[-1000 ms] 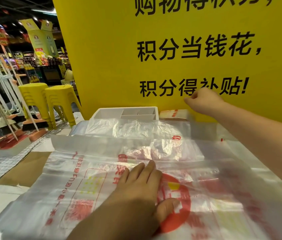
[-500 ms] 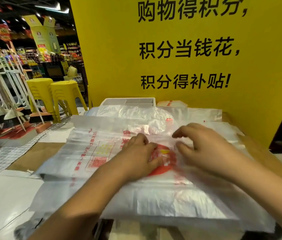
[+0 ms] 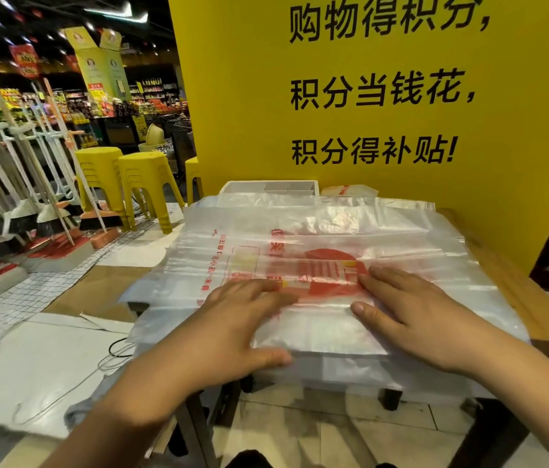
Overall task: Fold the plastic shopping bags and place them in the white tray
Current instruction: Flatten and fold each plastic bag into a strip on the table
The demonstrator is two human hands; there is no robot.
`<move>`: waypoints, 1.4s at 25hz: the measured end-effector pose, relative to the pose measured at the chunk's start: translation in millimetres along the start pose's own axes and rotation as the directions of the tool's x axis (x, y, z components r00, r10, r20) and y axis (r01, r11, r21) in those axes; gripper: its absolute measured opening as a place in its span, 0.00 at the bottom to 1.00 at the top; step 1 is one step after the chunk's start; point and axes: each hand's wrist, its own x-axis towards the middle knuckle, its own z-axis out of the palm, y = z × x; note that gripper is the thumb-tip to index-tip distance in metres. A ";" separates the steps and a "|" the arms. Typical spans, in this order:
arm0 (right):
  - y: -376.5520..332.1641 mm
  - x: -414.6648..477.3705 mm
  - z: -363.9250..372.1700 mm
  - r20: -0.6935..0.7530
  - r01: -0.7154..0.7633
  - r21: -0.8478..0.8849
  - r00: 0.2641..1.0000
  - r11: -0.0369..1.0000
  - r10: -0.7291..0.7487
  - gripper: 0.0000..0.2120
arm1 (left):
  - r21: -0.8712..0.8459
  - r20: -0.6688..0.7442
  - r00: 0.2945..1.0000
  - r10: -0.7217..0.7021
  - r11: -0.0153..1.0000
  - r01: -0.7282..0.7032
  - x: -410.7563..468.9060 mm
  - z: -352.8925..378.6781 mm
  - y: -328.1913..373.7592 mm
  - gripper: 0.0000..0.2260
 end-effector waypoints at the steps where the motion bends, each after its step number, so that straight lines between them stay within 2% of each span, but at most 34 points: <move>1: -5.1 -4.2 -1.4 -0.035 0.041 -0.013 0.999 0.999 -0.041 0.44 | 0.005 -0.036 0.999 0.006 1.000 -0.006 -0.3 2.0 -1.5 0.32; 5: -22.6 -23.4 -3.9 -0.008 0.179 -0.068 0.984 0.981 -0.180 0.38 | -0.083 -0.081 0.997 0.001 0.997 -0.008 2.6 0.0 -5.1 0.28; 10: -16.6 -16.2 -15.2 -0.083 0.143 -0.035 0.986 0.989 -0.145 0.15 | -0.143 -0.065 0.997 0.041 0.988 -0.050 14.1 -20.2 -16.4 0.12; 12: -14.9 -6.5 -23.0 -0.061 0.132 -0.036 0.989 0.991 -0.134 0.12 | -0.144 -0.020 1.000 -0.003 0.990 0.001 19.1 -34.7 -29.8 0.09; 17: -6.4 24.6 -51.4 0.121 -0.006 -0.046 0.993 0.999 0.012 0.15 | -0.039 0.134 0.970 -0.205 0.977 0.212 19.6 -75.0 -77.2 0.09; 19: -4.2 31.4 -55.0 0.164 -0.016 -0.045 0.986 0.999 0.024 0.12 | 0.034 0.138 0.940 -0.312 0.950 0.310 14.2 -78.7 -86.2 0.12; 20: -3.5 33.1 -54.0 0.179 -0.026 -0.039 0.983 0.999 0.033 0.11 | 0.100 0.090 0.934 -0.347 0.936 0.338 11.8 -73.6 -86.1 0.14; 21: -2.8 33.9 -52.0 0.189 -0.035 -0.029 0.981 0.999 0.040 0.11 | 0.178 -0.011 0.940 -0.341 0.924 0.337 9.4 -64.5 -80.7 0.18; 22: -2.6 34.3 -50.0 0.195 -0.042 -0.016 0.980 0.999 0.045 0.12 | 0.227 -0.139 0.955 -0.263 0.930 0.290 7.8 -52.4 -67.7 0.20; 23: -3.9 34.4 -48.4 0.199 -0.046 -0.004 0.979 0.999 0.046 0.12 | 0.225 -0.246 0.959 -0.137 0.955 0.194 6.7 -39.9 -47.4 0.21; 24: -5.4 34.9 -47.0 0.200 -0.049 0.005 0.979 0.999 0.047 0.12 | 0.191 -0.288 0.958 -0.017 0.979 0.075 7.0 -28.5 -22.7 0.20; 26: -6.6 35.6 -44.8 0.197 -0.051 0.004 0.979 0.999 0.049 0.12 | 0.115 -0.168 0.980 0.104 0.990 -0.085 13.0 -4.7 17.7 0.21; 28: -2.5 30.7 -42.8 0.172 -0.056 -0.016 0.983 0.998 0.058 0.10 | 0.075 0.013 0.999 0.040 0.996 -0.041 19.8 14.8 30.6 0.25; 30: 10.5 20.2 -44.7 0.093 -0.109 -0.129 0.988 0.986 0.122 0.10 | 0.072 0.053 0.999 -0.005 0.997 0.001 23.9 22.8 27.1 0.27; 32: 25.8 9.6 -47.6 -0.006 -0.217 -0.326 0.974 0.920 0.228 0.13 | 0.064 0.066 0.998 -0.012 0.998 0.008 24.5 25.1 24.3 0.27; 35: 43.6 -2.1 -49.0 -0.035 -0.381 -0.423 0.914 0.822 0.405 0.16 | 0.024 0.085 0.996 -0.020 1.000 0.018 27.2 21.5 28.8 0.26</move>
